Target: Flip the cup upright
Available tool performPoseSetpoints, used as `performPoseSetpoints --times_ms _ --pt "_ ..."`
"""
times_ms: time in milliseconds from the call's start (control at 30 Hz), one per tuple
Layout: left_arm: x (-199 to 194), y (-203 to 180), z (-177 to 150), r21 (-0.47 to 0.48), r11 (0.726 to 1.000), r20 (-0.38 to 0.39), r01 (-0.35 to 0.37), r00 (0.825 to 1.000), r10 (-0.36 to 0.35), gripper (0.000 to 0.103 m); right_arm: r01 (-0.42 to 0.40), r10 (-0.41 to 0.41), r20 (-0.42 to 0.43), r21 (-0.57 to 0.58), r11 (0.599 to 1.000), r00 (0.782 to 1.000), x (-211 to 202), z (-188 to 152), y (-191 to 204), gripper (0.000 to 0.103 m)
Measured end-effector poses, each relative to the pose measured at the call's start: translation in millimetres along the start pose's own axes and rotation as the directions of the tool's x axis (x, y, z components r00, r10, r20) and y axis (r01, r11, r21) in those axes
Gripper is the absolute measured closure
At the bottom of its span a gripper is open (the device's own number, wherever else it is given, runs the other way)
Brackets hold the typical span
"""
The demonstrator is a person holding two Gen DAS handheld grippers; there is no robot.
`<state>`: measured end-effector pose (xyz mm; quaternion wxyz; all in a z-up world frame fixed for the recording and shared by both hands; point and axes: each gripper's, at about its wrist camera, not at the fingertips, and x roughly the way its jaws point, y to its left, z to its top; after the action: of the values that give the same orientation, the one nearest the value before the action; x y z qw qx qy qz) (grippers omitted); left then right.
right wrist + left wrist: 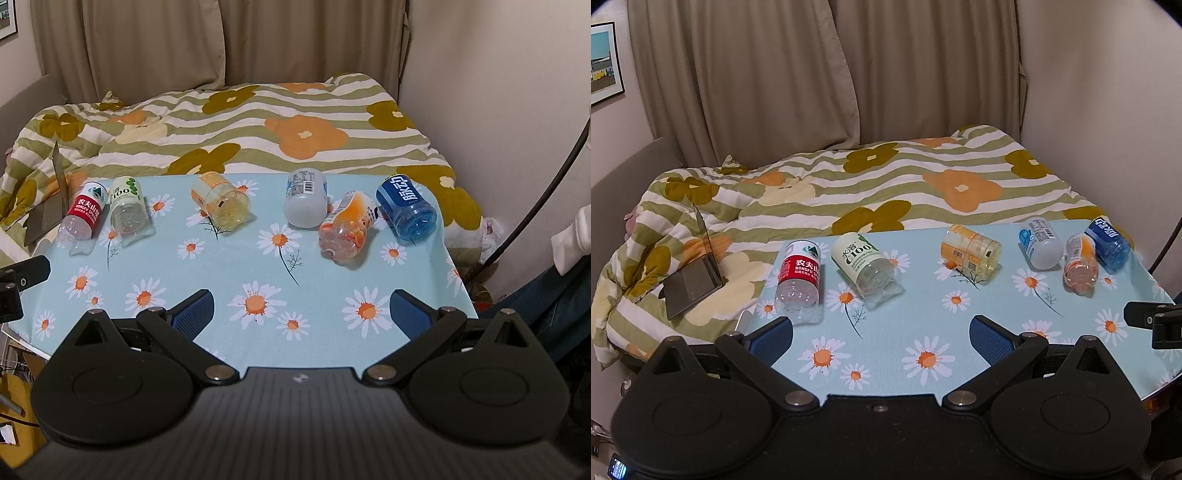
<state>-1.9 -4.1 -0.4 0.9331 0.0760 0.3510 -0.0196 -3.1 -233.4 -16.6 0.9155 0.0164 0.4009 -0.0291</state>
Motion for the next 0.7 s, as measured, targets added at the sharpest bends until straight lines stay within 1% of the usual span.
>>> performPoseSetpoints --times_ms 700 --pt "4.5 -0.8 2.9 -0.004 1.000 -0.005 0.003 1.000 -0.003 0.000 -0.001 0.001 -0.005 -0.001 1.000 1.000 2.1 1.2 1.7 0.000"
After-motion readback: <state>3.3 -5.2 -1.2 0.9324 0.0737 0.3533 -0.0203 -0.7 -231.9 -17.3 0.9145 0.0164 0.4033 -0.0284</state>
